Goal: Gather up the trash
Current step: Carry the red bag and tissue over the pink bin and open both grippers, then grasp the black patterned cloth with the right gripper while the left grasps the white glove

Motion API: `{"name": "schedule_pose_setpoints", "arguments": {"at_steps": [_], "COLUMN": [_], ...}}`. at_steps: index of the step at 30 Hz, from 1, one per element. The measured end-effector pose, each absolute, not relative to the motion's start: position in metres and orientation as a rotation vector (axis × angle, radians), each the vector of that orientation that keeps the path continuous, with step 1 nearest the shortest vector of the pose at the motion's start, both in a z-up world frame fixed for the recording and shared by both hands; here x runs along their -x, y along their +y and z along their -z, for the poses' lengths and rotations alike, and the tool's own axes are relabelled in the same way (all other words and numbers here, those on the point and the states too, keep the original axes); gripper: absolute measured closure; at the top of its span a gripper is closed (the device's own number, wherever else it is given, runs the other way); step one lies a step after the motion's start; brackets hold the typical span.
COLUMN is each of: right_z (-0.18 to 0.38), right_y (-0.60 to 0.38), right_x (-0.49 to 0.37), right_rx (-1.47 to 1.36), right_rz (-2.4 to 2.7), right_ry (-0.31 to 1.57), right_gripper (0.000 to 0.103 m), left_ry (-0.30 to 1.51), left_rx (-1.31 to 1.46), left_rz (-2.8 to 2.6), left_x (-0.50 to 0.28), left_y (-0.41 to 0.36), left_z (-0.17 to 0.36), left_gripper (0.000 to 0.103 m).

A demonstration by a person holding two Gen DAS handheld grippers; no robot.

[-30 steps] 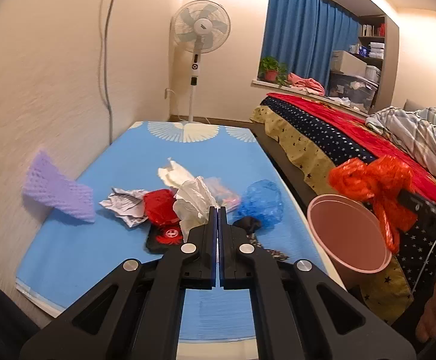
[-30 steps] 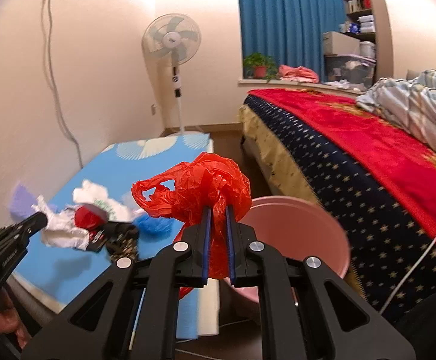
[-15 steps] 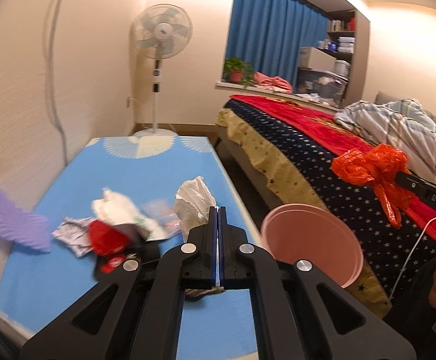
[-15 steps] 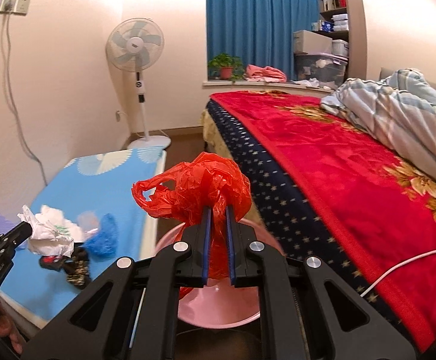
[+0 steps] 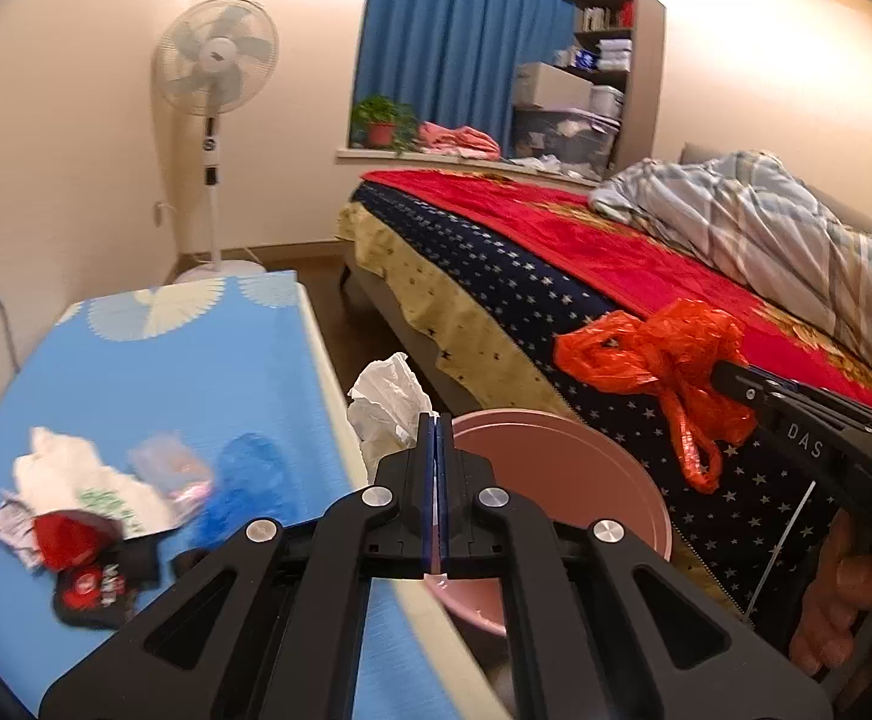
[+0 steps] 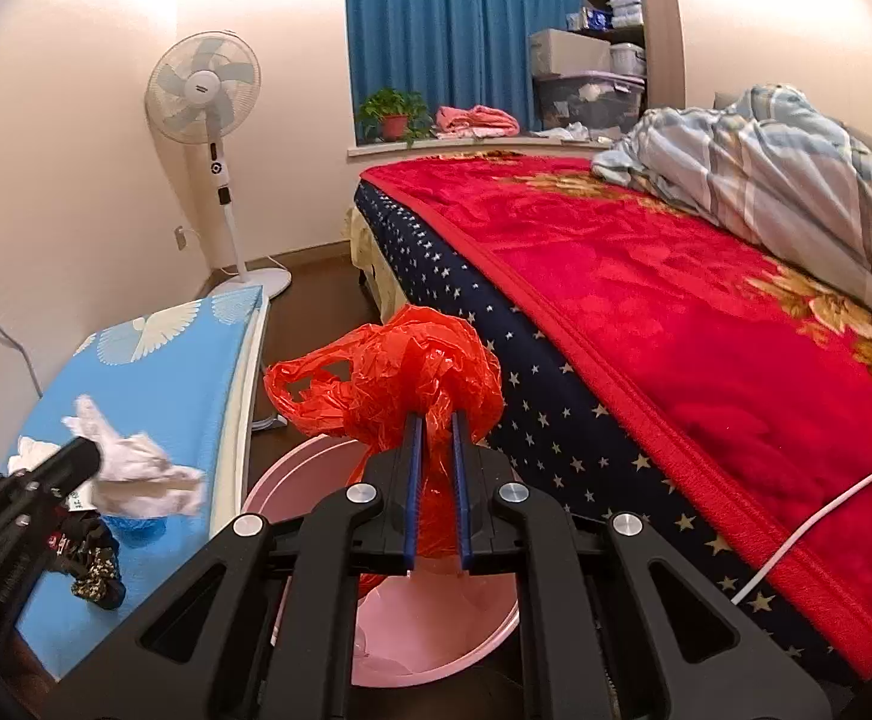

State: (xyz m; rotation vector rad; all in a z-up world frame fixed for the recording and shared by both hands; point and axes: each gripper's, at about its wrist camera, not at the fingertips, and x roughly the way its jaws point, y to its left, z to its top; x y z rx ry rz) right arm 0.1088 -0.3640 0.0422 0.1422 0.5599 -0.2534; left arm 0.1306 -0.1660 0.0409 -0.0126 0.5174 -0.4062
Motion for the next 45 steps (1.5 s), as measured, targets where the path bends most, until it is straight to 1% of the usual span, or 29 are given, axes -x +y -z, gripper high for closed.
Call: {"name": "schedule_pose_setpoints", "arguments": {"at_steps": [6,16,17,18,19,20,21,22,23,24,25,30,36,45], "right_z": [-0.038,-0.029,-0.029,-0.028,-0.028,-0.028,-0.027,-0.027,-0.027,-0.027,-0.027,-0.027,-0.035,-0.038], "right_y": [-0.368,-0.369,-0.367,-0.367,-0.368,-0.368,-0.369,-0.37,-0.37,-0.37,-0.37,-0.367,-0.349,-0.309], "right_x": [-0.112,-0.12,-0.121,-0.122,-0.123,-0.124,-0.124,-0.124,-0.123,-0.123,-0.122,-0.122,-0.114,-0.104], "right_rx": [-0.151,-0.15,-0.15,-0.151,-0.151,-0.157,-0.166,-0.173,-0.172,-0.167,-0.164,-0.16,-0.13,-0.115], "right_rz": [0.283,0.309,0.313,0.319,0.333,0.342,0.344,0.347,0.354,0.361,0.363,0.345,0.283,0.146], "right_ry": [0.561,0.58,0.582,0.584,0.588,0.593,0.595,0.594,0.591,0.588,0.588,0.591,0.542,0.528], "right_gripper": [0.093,0.093,0.093,0.089,0.088,0.087,0.081,0.073,0.069,0.062,0.059,0.059,0.059,0.059], "left_ry": [0.55,0.578,0.583,0.593,0.612,0.616,0.623,0.63,0.637,0.642,0.642,0.624,0.593,0.551], "left_rx": [-0.01,-0.018,-0.015,-0.008,-0.006,-0.009,-0.006,0.008,0.021,0.027,0.027,0.026,0.033,0.036], "left_rz": [0.442,0.473,0.478,0.488,0.491,0.481,0.471,0.471,0.47,0.468,0.465,0.456,0.422,0.347], "left_x": [-0.147,-0.164,-0.166,-0.168,-0.172,-0.173,-0.175,-0.176,-0.177,-0.177,-0.175,-0.163,-0.143,-0.113], "left_y": [-0.187,-0.198,-0.198,-0.199,-0.199,-0.199,-0.196,-0.193,-0.19,-0.187,-0.185,-0.171,-0.144,-0.086], "left_z": [-0.027,-0.013,-0.012,-0.011,-0.008,-0.007,-0.005,-0.003,-0.002,-0.001,-0.001,-0.007,-0.02,-0.039], "left_gripper": [0.103,0.103,0.103,0.102,0.102,0.099,0.087,0.08,0.068,0.066,0.066,0.066,0.066,0.066]}}
